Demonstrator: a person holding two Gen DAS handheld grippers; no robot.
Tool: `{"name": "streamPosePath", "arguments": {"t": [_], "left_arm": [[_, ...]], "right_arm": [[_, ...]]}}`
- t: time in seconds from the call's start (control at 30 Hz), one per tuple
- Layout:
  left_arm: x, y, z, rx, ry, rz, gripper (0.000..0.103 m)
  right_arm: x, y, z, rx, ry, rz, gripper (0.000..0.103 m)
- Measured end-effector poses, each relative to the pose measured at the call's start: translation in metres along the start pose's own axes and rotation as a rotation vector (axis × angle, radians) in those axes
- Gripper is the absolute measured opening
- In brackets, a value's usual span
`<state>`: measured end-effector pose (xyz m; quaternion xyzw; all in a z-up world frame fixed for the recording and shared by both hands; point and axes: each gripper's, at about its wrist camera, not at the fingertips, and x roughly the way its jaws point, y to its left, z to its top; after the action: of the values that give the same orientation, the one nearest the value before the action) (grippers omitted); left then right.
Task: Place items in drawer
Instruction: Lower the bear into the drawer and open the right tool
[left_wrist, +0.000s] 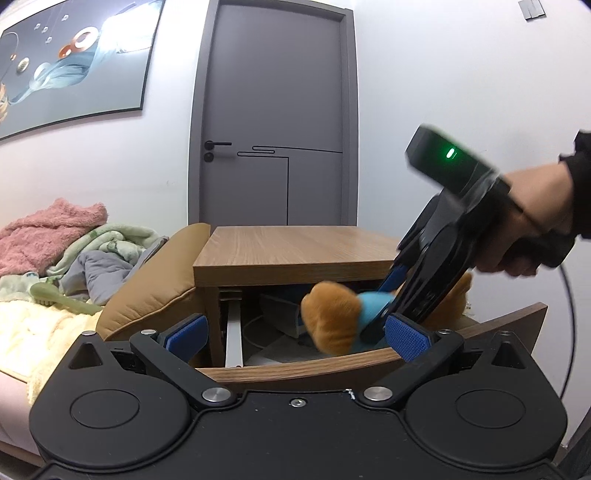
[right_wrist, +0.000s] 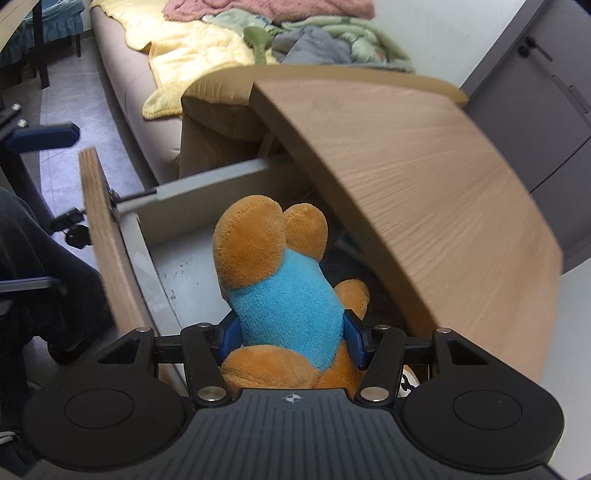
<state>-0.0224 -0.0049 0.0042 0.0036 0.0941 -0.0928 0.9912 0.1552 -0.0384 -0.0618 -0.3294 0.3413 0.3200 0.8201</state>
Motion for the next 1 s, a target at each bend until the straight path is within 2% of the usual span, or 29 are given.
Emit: {"name": "streamPosePath", "arguments": {"t": [0.33,0.53,0.67,0.8,1.0], "left_arm": [[0.001,0.005,-0.001,-0.005,0.002,0.002,0.102],[0.001,0.009,-0.001,-0.016,0.008,0.010,0.102],[0.001,0.011,-0.001,-0.021,0.010,0.012,0.102],[-0.002,0.011,-0.001,-0.023,0.006,0.012,0.102],[-0.005,0.010,-0.002,-0.027,0.004,0.009,0.102]], "right_arm": [[0.053,-0.005,0.005,0.025,0.063,0.070,0.061],[0.061,-0.007,0.009,0.039,0.084,0.093,0.063],[0.053,-0.008,0.011,0.053,0.076,0.073,0.070],[0.039,-0.009,0.011,0.060,0.048,0.041,0.086],[-0.003,-0.017,0.004,0.135,-0.037,0.023,0.095]]}}
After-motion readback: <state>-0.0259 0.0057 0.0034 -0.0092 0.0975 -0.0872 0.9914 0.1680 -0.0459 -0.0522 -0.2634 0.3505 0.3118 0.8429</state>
